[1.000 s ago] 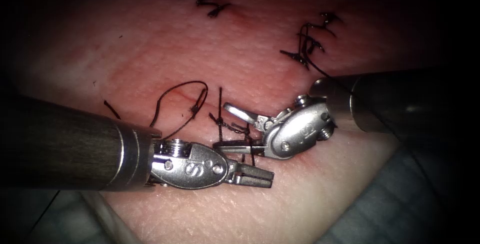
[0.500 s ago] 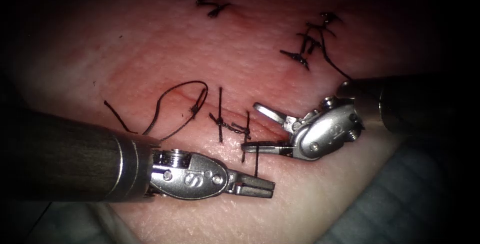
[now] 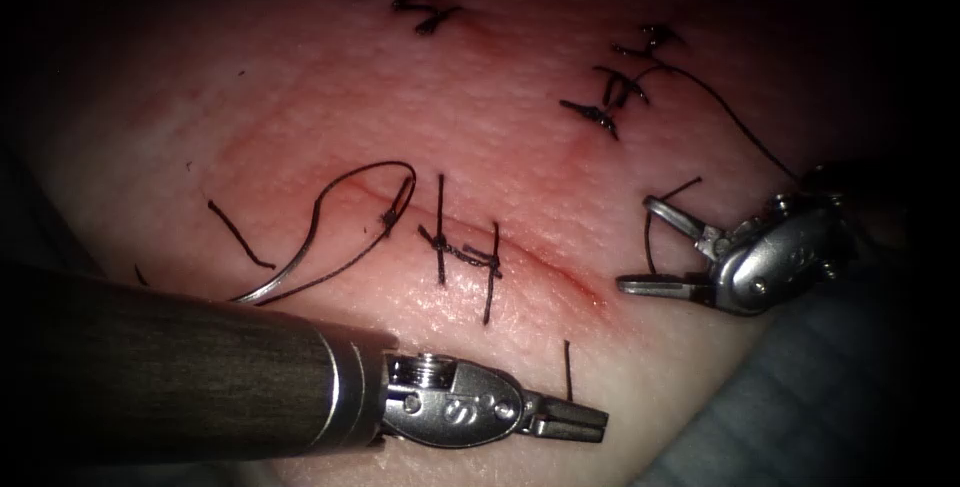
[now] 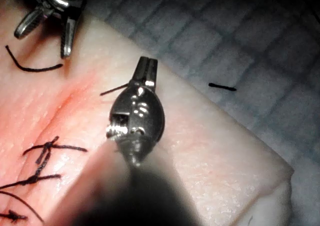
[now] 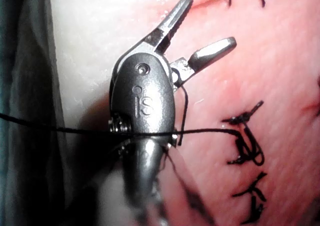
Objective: Wound Closure
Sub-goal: Wipe off the cut suture end with the left tool
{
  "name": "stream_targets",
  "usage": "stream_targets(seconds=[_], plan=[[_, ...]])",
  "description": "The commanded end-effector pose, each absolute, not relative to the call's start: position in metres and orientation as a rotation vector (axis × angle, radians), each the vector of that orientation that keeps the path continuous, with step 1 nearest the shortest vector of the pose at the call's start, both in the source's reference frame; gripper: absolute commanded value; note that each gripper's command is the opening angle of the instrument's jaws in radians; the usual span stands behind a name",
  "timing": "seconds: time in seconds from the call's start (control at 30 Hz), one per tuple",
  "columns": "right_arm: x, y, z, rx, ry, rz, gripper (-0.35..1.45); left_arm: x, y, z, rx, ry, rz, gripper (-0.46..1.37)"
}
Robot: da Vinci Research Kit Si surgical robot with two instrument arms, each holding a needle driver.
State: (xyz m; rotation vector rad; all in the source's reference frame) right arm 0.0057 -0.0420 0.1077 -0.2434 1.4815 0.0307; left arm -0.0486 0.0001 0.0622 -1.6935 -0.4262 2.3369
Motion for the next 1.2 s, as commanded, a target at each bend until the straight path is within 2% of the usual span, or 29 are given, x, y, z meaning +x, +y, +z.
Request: stream_targets(seconds=[0.03,0.47,1.2], plan=[[0.0054,-0.0420,0.1078,-0.236,1.470,0.024,1.44,-0.0489,0.0000,0.0624,-1.698,-0.442,2.335,-0.35],[0.0024,-0.0419,0.1080,-0.260,1.385,0.043,1.44,-0.0503,-0.0018,0.0663,-1.675,-0.516,2.293,-0.35],[0.0032,-0.0427,0.1077,-0.255,1.380,0.052,1.44,-0.0498,-0.0022,0.0690,-1.649,-0.541,2.277,-0.35]])
